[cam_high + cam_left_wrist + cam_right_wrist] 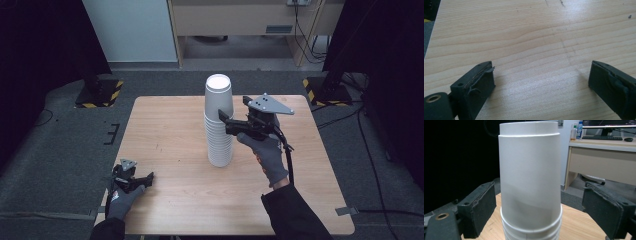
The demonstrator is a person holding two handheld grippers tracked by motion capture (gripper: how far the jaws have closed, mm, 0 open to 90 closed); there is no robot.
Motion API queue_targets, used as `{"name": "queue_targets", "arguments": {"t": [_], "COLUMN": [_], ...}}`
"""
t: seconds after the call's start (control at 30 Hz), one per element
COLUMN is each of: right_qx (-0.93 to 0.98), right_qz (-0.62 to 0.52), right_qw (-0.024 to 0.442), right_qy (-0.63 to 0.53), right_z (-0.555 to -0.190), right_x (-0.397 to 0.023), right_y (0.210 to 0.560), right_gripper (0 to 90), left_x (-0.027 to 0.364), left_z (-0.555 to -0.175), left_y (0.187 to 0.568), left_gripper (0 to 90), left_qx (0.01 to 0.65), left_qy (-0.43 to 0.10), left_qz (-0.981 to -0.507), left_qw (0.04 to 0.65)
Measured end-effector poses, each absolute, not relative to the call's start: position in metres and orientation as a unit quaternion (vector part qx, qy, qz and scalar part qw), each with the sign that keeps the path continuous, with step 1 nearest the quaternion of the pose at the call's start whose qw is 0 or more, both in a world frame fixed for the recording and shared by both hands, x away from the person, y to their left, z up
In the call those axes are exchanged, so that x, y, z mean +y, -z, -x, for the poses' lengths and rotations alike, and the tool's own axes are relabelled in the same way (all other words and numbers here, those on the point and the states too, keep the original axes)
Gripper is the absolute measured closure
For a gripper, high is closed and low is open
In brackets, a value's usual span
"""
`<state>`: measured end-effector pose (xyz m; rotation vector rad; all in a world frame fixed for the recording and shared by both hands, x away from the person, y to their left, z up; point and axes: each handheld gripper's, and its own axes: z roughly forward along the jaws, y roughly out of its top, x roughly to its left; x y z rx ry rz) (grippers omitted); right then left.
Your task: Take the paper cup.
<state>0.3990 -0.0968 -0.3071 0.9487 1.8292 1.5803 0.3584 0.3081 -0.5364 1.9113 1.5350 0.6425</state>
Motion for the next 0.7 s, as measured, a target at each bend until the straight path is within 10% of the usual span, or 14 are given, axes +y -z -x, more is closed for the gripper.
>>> {"name": "queue_targets", "arguments": {"t": [0.7], "right_qx": [0.683], "right_qz": [-0.353], "right_qw": [0.265], "right_qy": [-0.582], "right_z": [-0.429], "right_x": [-0.065], "right_y": [0.313], "right_gripper": [12.1], "left_x": [0.308], "left_z": [-0.358], "left_y": [0.536], "left_gripper": [5.4], "left_qx": [0.578], "left_qy": [-0.241], "left_qz": [-0.720], "left_qw": [0.299]}}
